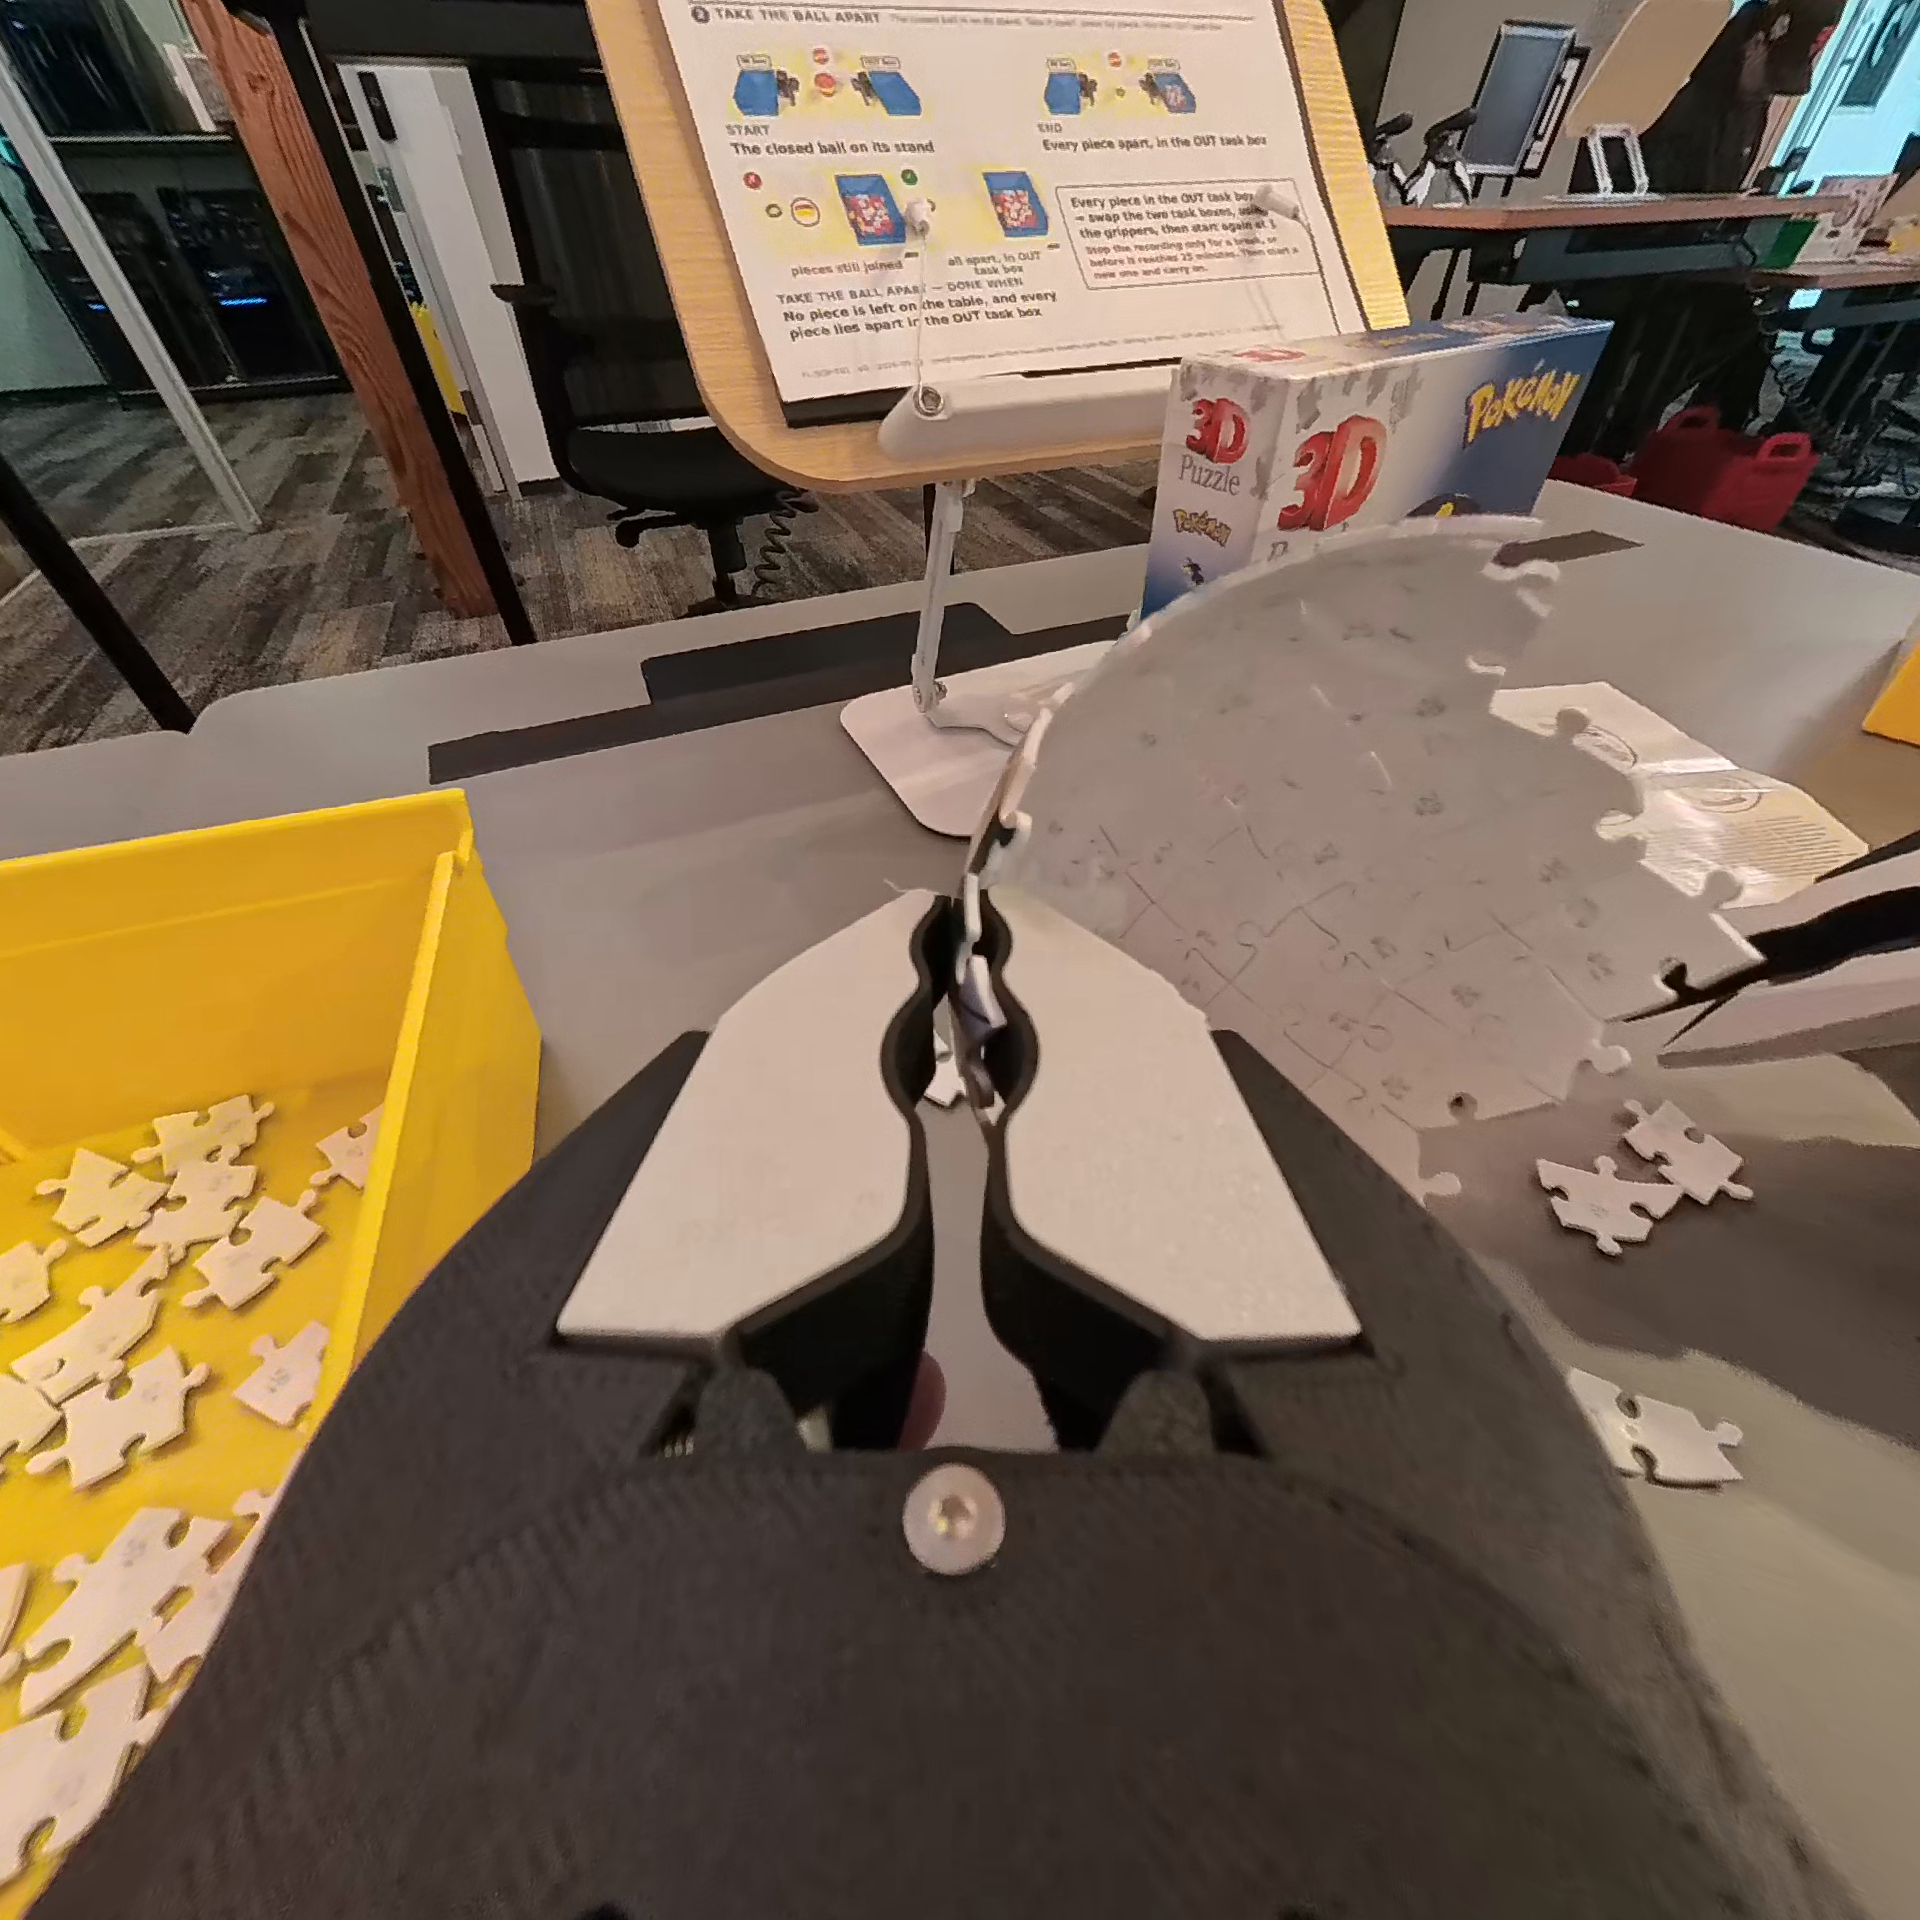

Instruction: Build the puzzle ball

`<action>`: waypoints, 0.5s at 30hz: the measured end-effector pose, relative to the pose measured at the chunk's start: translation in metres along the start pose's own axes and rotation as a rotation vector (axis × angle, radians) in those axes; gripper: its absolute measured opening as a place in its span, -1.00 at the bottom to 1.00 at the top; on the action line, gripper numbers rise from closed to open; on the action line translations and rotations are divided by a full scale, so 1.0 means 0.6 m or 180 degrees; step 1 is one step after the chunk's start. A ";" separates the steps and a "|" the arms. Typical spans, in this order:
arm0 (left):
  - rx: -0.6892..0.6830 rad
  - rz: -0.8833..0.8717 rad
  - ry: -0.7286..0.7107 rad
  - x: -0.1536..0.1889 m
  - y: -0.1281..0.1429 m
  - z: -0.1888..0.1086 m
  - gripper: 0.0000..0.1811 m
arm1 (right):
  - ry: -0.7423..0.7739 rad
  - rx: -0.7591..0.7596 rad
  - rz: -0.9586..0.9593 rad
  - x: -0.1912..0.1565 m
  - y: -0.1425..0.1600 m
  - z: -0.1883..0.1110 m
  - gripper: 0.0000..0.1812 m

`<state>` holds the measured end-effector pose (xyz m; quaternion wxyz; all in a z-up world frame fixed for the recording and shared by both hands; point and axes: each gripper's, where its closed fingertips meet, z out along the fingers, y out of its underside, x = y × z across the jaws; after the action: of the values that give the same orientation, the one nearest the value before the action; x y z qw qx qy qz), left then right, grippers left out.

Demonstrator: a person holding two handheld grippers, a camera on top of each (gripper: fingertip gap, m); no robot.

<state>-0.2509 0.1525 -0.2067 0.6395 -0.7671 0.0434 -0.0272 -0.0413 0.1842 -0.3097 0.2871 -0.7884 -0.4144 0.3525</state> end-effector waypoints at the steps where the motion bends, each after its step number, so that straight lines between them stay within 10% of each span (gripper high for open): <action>1: 0.0004 -0.0008 -0.0008 -0.002 0.000 0.000 -0.96 | 0.0048 -0.0048 -0.0038 0.004 0.004 0.000 -0.71; 15: 0.0007 -0.0027 -0.0051 -0.010 0.000 -0.001 -0.96 | 0.0163 -0.0295 -0.0372 0.001 0.026 0.017 -0.71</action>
<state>-0.2571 0.1525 -0.2062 0.6405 -0.7668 0.0350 -0.0238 -0.0419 0.1785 -0.3275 0.2810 -0.7841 -0.4680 0.2953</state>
